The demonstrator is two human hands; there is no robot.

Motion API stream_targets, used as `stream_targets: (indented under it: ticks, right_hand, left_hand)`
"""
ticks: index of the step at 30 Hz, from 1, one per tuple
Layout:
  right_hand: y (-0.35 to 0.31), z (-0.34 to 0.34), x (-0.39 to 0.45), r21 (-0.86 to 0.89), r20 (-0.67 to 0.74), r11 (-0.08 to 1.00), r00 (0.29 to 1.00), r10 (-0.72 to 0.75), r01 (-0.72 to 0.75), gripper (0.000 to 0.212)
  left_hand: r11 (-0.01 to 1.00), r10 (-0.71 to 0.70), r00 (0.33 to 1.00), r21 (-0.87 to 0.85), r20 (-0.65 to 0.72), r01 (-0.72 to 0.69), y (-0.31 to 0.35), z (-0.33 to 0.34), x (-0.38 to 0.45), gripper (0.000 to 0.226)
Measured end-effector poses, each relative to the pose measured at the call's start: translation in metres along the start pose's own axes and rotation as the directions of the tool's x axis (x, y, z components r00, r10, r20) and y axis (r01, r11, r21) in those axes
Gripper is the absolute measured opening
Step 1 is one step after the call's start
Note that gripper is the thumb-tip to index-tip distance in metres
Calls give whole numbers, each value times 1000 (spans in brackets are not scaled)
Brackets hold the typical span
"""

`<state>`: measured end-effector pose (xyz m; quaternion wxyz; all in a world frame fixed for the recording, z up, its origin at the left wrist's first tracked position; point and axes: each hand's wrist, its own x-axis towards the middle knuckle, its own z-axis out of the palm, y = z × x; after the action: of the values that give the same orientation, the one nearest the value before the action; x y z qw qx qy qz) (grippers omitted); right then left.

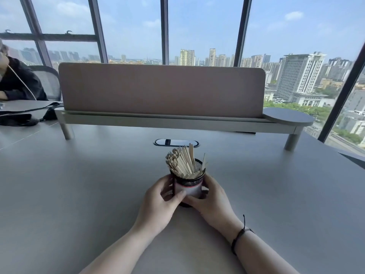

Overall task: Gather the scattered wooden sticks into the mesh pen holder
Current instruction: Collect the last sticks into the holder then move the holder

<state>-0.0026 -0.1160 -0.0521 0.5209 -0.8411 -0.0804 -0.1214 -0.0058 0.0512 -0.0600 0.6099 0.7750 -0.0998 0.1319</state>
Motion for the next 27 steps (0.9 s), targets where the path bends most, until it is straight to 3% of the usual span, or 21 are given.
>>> stream_targets:
  ticks: [6,17,27]
  right_hand:
    - [9,12,43,-21,-11,999,1000,24,-24,47]
    - [18,81,156,-69,-40,998,999,-16,13,48]
    - [29,101,208,-28,-47,1000,999,11,-12,36]
  left_hand:
    - [994,11,998,106,-66,-4,-10,12,38,30]
    - [950,-89,959,266,-268,162,-48,11,145,41]
    - [944,-110,943,265,-315,199,-62,12,190,52]
